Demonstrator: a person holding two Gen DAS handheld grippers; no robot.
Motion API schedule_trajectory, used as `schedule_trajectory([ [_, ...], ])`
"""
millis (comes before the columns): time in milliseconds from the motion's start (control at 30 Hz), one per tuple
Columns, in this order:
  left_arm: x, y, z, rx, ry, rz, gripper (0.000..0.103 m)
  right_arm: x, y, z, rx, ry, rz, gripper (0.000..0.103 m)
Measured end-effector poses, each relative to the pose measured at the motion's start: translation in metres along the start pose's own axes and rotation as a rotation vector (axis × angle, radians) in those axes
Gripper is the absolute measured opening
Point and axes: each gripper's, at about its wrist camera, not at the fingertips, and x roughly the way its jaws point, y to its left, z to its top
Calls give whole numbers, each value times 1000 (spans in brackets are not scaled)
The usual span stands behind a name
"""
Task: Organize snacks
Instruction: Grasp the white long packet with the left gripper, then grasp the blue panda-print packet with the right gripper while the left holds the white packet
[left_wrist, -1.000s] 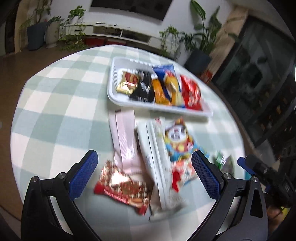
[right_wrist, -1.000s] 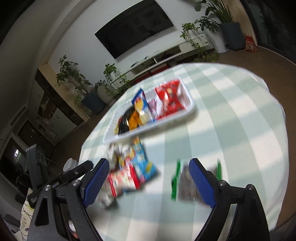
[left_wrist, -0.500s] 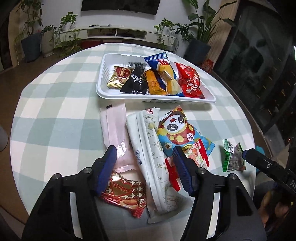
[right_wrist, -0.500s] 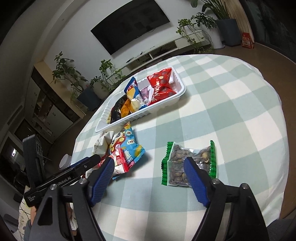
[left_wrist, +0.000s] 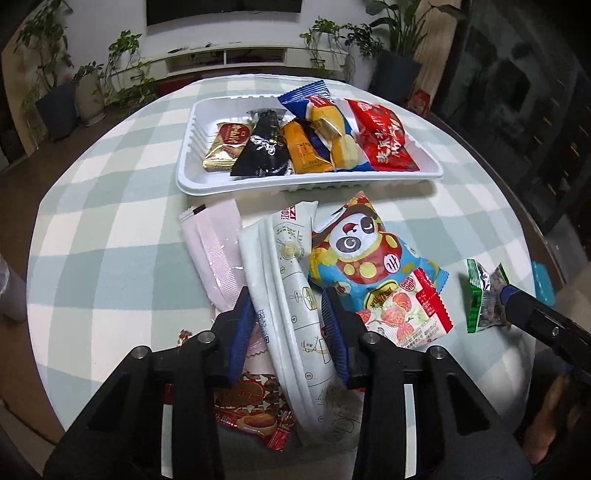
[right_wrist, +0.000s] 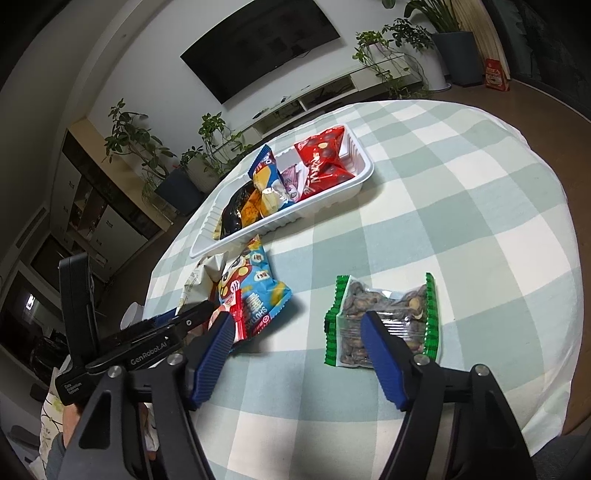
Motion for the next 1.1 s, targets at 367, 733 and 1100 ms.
schedule_trajectory([
  [367, -4, 8, -2, -38, 1, -81, 21, 3, 7, -3, -56, 4, -30, 67],
  [733, -30, 26, -5, -120, -73, -171, 20, 9, 21, 0, -134, 25, -28, 67],
  [1100, -49, 55, -8, -246, -136, -251, 20, 62, 79, 33, -419, 231, -45, 69],
])
